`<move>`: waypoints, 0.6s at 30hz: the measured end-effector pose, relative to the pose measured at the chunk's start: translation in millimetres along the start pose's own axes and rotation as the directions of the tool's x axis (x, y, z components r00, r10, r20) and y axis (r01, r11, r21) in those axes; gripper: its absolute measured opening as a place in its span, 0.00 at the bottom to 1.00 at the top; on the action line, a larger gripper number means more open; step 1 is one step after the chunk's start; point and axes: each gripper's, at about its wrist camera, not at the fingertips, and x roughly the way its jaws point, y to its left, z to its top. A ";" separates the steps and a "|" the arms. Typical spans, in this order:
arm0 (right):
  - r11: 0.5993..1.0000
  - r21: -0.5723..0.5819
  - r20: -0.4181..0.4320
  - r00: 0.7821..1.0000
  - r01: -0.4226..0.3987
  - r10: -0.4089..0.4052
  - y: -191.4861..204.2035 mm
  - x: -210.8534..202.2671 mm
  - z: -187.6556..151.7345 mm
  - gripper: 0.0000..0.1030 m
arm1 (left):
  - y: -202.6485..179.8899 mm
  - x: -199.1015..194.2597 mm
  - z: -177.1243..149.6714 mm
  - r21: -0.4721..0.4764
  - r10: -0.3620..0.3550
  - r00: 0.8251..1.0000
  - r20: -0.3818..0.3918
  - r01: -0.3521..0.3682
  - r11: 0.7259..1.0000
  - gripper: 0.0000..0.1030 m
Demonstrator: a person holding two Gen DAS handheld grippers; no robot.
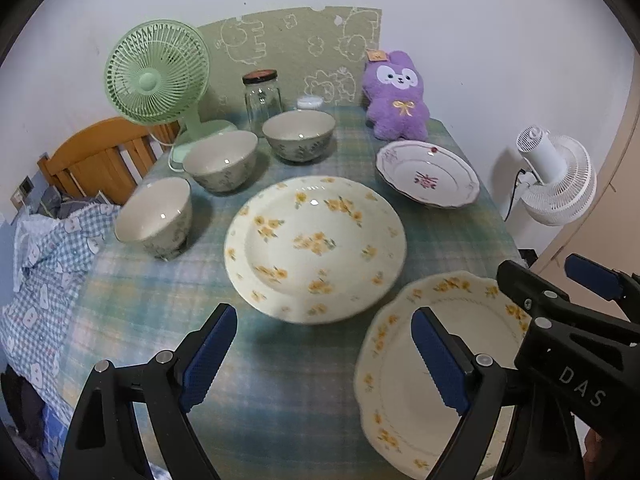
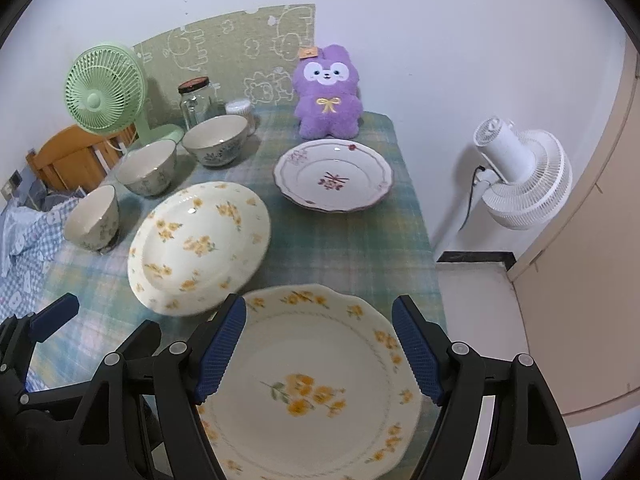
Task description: Organize plates and bowls
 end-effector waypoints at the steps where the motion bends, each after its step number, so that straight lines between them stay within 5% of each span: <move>1: 1.000 -0.001 -0.004 1.000 -0.016 0.016 3.4 2.2 3.5 0.76 | 4.4 0.8 3.0 0.003 -0.002 1.000 0.009 0.002 1.000 0.88; 18: 0.999 -0.012 -0.011 0.999 0.041 -0.041 63.3 52.3 50.2 0.78 | 48.3 60.4 46.0 0.049 -0.033 0.999 -0.020 0.034 0.998 0.83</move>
